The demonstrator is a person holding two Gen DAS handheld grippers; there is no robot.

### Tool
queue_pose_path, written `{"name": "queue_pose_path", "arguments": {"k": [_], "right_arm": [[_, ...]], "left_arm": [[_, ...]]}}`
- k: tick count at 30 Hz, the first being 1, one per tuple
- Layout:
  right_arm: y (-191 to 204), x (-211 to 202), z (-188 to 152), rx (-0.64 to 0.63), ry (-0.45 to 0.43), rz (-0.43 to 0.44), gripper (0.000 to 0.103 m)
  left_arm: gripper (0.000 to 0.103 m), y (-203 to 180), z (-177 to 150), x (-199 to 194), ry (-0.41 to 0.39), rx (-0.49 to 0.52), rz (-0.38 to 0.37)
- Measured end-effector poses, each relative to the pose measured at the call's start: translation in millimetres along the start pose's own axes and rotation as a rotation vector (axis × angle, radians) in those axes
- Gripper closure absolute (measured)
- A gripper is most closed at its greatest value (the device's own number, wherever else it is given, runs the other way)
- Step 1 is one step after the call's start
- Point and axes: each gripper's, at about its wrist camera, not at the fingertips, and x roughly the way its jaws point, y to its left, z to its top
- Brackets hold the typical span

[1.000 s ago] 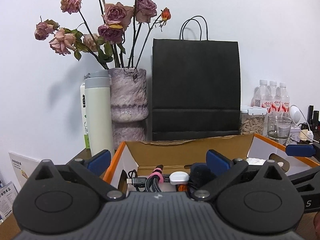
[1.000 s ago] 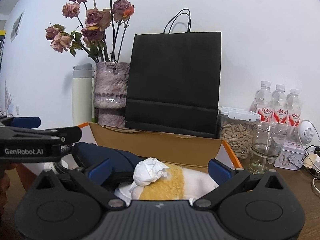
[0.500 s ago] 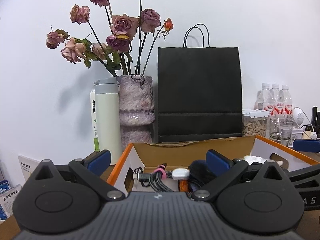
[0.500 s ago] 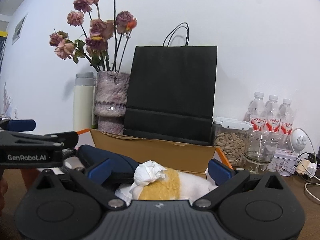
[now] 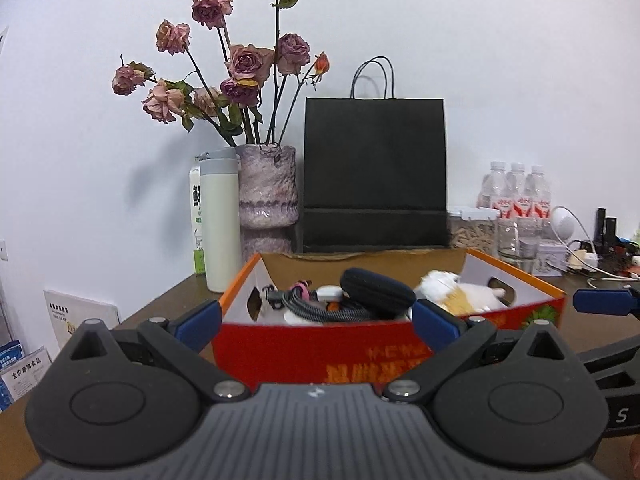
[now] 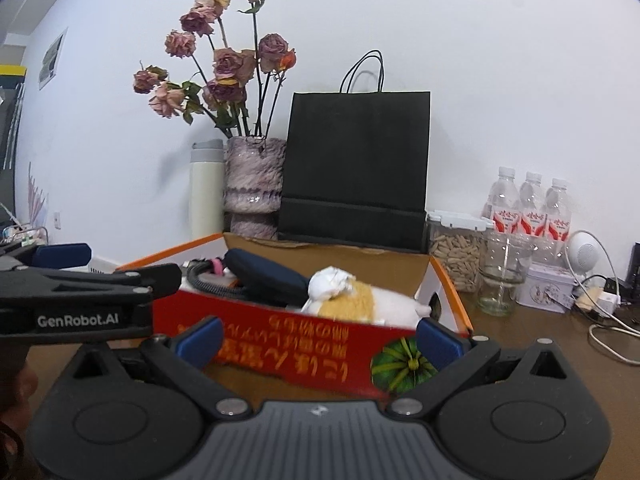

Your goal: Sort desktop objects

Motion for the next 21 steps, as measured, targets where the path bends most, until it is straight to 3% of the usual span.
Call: {"name": "queue_pose_path", "arguments": {"k": [11, 21], "right_arm": [[-3.0, -30.2, -13.4, 0.036, 0.096, -0.054, 0.0], [-10.8, -34.4, -17.2, 0.075, 0.119, -0.065, 0.0]], "left_arm": [[0.0, 0.6, -11.4, -33.5, 0.066, -0.017, -0.016], [0.0, -0.7, -13.8, -29.5, 0.155, 0.001, -0.041]]}}
